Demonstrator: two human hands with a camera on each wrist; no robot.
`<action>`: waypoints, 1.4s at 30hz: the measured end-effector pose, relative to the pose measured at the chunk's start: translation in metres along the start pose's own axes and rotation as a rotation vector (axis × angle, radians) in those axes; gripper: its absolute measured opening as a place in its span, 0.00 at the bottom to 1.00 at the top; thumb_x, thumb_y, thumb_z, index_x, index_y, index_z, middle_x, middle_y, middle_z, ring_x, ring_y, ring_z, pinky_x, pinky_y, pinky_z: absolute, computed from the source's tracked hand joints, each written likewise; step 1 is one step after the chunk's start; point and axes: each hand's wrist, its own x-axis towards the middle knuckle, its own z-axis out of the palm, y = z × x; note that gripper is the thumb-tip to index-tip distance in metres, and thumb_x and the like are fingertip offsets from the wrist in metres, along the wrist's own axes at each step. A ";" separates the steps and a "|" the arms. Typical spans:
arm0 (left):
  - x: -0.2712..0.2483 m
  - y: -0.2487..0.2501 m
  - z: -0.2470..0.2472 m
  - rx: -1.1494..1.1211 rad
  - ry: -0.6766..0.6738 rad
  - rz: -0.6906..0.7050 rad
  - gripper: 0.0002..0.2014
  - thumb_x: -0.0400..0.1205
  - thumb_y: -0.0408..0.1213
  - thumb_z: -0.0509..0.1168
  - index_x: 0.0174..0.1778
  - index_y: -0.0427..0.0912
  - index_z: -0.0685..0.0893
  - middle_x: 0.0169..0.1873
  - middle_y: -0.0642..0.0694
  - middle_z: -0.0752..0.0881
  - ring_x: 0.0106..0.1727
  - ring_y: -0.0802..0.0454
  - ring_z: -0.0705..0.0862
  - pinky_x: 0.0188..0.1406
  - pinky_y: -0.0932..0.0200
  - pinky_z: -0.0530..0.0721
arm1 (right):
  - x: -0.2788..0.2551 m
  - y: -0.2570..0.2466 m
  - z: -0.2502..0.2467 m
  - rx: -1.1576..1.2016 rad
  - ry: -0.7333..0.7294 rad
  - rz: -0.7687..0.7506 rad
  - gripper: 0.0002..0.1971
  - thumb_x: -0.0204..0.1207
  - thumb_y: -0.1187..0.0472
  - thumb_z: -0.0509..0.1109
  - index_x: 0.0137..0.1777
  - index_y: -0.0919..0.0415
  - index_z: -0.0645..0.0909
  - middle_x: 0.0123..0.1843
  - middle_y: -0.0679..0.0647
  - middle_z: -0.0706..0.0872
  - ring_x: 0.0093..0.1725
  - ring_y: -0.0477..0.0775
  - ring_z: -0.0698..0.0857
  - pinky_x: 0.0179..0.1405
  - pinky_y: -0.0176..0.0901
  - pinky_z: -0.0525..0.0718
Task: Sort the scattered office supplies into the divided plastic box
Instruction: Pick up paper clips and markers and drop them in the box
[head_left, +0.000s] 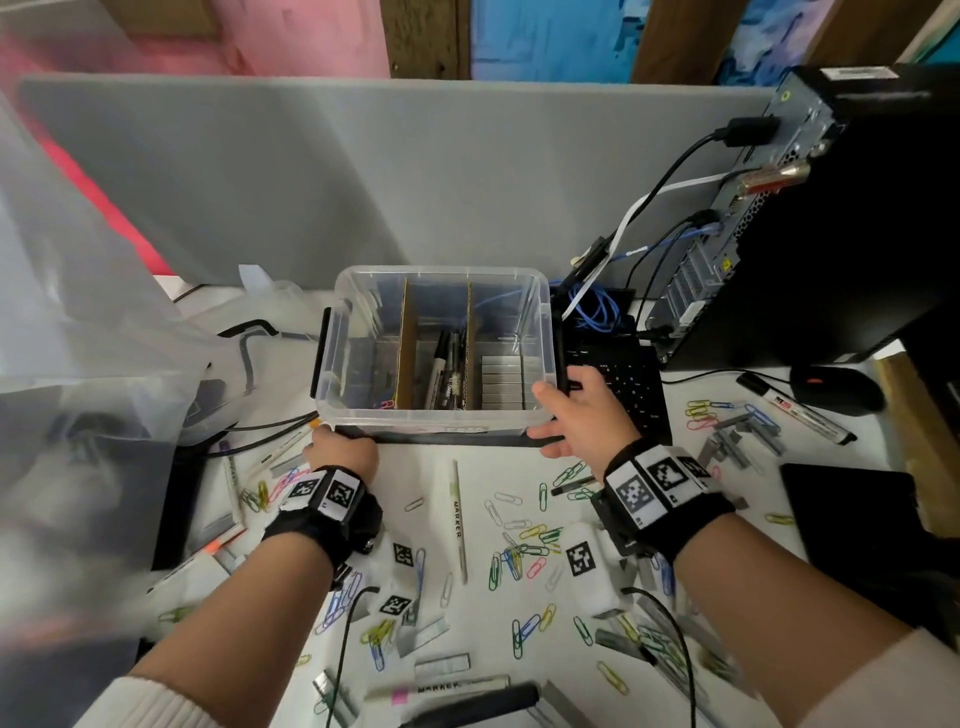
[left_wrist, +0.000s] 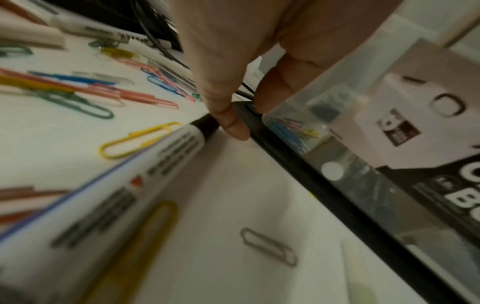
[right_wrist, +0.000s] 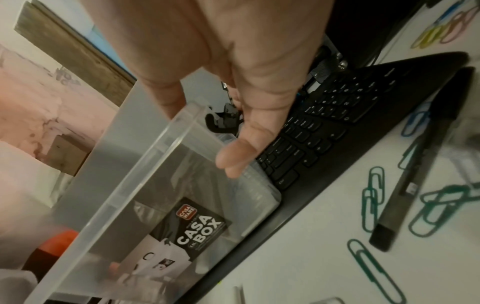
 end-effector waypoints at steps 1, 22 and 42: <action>0.002 0.000 -0.001 0.046 0.004 0.014 0.21 0.76 0.37 0.59 0.65 0.35 0.75 0.59 0.31 0.82 0.58 0.30 0.82 0.61 0.37 0.81 | 0.001 0.000 0.001 -0.001 -0.003 0.002 0.29 0.80 0.52 0.67 0.77 0.57 0.60 0.53 0.51 0.79 0.48 0.60 0.89 0.45 0.56 0.89; 0.021 0.021 -0.031 -0.424 -0.355 -0.093 0.14 0.77 0.16 0.58 0.36 0.41 0.74 0.41 0.42 0.79 0.40 0.50 0.82 0.42 0.54 0.87 | 0.014 -0.015 0.011 0.122 -0.012 0.102 0.20 0.79 0.56 0.67 0.67 0.58 0.65 0.62 0.59 0.78 0.45 0.64 0.90 0.35 0.48 0.87; -0.028 0.040 -0.024 -0.957 -0.442 -0.065 0.25 0.70 0.16 0.57 0.60 0.44 0.74 0.59 0.32 0.82 0.56 0.34 0.85 0.53 0.38 0.86 | -0.032 0.033 0.008 -0.530 0.117 -0.280 0.18 0.83 0.47 0.54 0.43 0.60 0.77 0.37 0.56 0.85 0.38 0.59 0.83 0.43 0.55 0.83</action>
